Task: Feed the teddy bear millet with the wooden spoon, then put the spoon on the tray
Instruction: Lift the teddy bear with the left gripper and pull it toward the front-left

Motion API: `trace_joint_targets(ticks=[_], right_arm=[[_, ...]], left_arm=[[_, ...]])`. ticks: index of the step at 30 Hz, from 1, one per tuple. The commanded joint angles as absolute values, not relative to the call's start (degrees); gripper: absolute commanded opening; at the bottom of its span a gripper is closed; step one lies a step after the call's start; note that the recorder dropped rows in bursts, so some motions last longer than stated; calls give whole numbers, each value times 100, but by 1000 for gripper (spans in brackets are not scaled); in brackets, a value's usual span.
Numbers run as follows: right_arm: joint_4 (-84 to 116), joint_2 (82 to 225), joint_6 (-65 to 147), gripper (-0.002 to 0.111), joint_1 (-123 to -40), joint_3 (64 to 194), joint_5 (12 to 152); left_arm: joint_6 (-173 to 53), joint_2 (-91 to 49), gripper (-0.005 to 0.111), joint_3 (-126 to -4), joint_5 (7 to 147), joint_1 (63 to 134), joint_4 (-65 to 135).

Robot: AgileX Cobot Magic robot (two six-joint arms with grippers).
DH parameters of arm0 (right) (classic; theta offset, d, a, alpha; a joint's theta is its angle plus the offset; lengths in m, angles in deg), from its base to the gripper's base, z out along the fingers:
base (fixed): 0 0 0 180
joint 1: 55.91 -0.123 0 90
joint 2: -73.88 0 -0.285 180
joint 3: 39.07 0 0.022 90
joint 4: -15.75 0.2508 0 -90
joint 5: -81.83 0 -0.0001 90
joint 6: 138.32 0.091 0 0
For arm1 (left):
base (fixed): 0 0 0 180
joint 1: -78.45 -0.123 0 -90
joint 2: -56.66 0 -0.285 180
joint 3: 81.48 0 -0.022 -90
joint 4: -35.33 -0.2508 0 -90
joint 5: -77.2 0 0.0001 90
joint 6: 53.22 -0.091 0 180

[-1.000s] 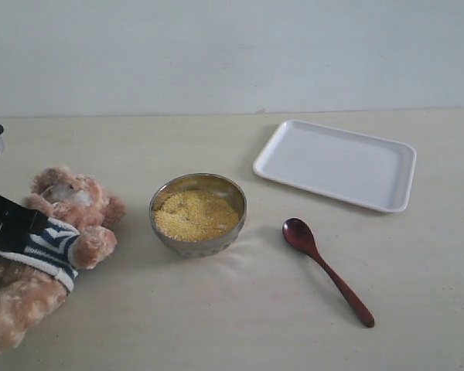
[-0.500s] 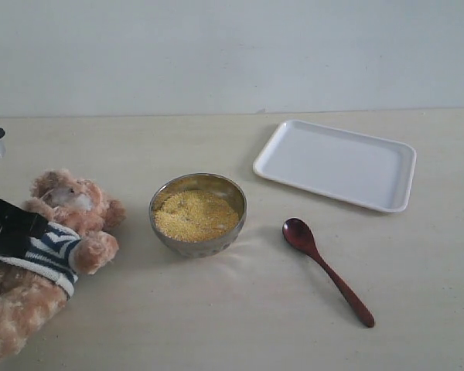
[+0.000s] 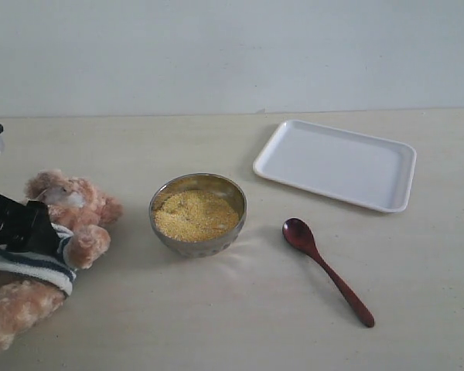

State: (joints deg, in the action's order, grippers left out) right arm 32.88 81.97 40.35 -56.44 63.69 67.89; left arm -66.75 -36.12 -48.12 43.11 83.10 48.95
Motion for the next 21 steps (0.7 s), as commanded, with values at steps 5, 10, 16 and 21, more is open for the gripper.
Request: trace_joint_targets(ticks=[5,10,16,21], right_arm=[[3302,8167,4004,0,-5647,6371,6853],[3302,8167,4004,0,-5647,6371,6853],[3302,8167,4004,0,-5647,6371,6853],[3302,8167,4004,0,-5647,6371,6853]], left_arm=[[-6486,-3390,79,-4667,3957,8306,4949],[-6486,-2853,79,-4618,3921,8306,4949],[-6438,-2120,78,-4618,3685,8306,4212],[-5964,-1884,78,-4618,3245,8306,3533]])
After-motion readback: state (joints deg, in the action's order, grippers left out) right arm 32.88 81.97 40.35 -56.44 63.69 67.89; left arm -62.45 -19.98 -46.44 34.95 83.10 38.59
